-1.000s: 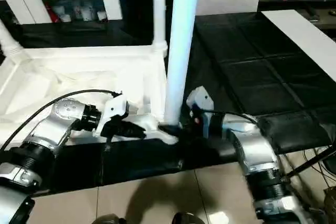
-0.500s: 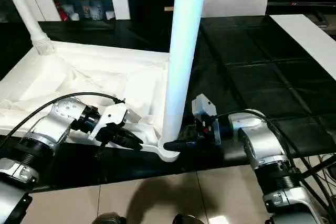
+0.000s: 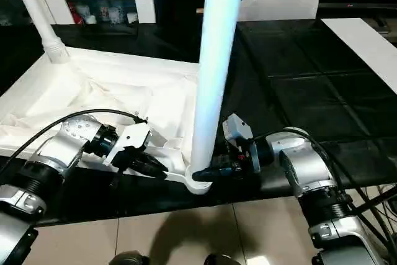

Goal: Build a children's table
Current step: Rotate leg to tighten

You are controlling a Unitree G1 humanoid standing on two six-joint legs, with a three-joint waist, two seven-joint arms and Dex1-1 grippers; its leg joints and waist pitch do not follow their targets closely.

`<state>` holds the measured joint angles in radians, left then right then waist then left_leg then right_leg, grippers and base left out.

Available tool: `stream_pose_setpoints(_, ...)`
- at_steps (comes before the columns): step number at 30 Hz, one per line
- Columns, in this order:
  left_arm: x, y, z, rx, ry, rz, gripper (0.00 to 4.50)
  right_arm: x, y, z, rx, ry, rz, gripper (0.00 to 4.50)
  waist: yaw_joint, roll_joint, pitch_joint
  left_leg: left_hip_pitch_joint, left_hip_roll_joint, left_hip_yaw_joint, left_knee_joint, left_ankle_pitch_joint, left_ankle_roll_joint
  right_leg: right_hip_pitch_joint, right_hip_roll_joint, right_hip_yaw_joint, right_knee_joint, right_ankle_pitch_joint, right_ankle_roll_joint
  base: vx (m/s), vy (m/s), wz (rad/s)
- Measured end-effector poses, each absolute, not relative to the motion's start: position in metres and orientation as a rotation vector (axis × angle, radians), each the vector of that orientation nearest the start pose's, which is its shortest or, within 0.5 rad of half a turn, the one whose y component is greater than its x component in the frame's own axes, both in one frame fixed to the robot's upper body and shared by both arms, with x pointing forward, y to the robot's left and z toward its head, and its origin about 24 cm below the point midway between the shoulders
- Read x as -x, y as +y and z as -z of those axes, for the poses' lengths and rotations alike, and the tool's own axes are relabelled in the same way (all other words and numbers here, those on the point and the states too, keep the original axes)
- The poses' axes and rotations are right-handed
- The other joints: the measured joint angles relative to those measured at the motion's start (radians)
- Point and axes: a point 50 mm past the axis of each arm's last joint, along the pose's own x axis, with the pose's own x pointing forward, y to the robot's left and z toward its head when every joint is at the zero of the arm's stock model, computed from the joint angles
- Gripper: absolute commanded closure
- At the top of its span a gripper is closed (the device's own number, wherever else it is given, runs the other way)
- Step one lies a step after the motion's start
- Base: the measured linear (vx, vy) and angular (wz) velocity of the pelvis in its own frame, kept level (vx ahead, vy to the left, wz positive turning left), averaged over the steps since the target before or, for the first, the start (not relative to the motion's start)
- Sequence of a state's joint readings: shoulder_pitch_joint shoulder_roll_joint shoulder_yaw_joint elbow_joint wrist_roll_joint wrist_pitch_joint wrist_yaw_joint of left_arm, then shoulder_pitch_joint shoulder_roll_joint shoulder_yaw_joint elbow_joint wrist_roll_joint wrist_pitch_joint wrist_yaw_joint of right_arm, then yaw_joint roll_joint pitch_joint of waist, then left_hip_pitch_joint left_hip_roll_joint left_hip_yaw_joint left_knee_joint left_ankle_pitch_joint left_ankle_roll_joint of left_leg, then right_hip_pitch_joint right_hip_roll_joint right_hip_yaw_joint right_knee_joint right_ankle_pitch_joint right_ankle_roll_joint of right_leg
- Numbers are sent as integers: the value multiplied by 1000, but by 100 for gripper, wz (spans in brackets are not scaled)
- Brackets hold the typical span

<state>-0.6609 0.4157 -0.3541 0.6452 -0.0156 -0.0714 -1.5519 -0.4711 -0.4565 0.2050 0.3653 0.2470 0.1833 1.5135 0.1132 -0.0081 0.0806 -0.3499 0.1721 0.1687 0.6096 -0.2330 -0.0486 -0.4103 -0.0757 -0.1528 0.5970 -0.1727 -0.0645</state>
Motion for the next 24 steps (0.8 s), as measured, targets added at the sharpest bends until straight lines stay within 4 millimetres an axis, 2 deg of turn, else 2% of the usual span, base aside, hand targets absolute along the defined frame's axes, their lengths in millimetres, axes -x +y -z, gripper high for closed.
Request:
stream_pose_setpoints(8,-309,134,-67,-474,438,1721,450,-282,-152,-74,95,331,-1578,250,3,0,0,0,0,0,0,0,0,0,0,0,0,0,0,0,0,0)
stream_pose_setpoints(11,-311,134,-67,-440,450,1679,450,-281,-147,-71,39,319,-1501,250,-1,1,0,2,0,0,0,1,-1,1,0,0,1,0,0,0,0,0)
stream_pose_setpoints(13,-318,137,-67,-426,463,1578,450,-286,-142,-68,7,315,-1385,250,-5,1,-1,5,0,0,0,5,-5,2,0,0,1,1,3,0,0,0)
stream_pose_setpoints(15,-325,138,-66,-402,476,1462,450,-294,-135,-65,-20,305,-1234,250,-16,2,0,10,0,0,-3,8,-11,7,1,0,-2,3,4,0,0,0)
stream_pose_setpoints(17,-330,133,-64,-376,482,1371,450,-302,-132,-63,-40,303,-1082,250,-38,2,0,18,0,1,-7,8,-17,14,1,-2,-10,3,5,0,0,0)
stream_pose_setpoints(19,-333,123,-61,-331,479,1292,450,-310,-130,-63,-61,306,-944,250,-61,3,0,19,2,0,-9,9,-17,20,2,-6,-22,5,8,0,0,0)
stream_pose_setpoints(21,-337,114,-59,-286,476,1210,450,-317,-125,-63,-80,304,-810,250,-80,3,0,19,2,0,-8,9,-17,21,1,-6,-23,5,8,0,0,0)
stream_pose_setpoints(24,-340,103,-58,-240,468,1113,450,-325,-117,-66,-85,309,-666,250,-87,3,0,19,1,0,-9,8,-16,22,1,-6,-25,5,8,0,0,0)
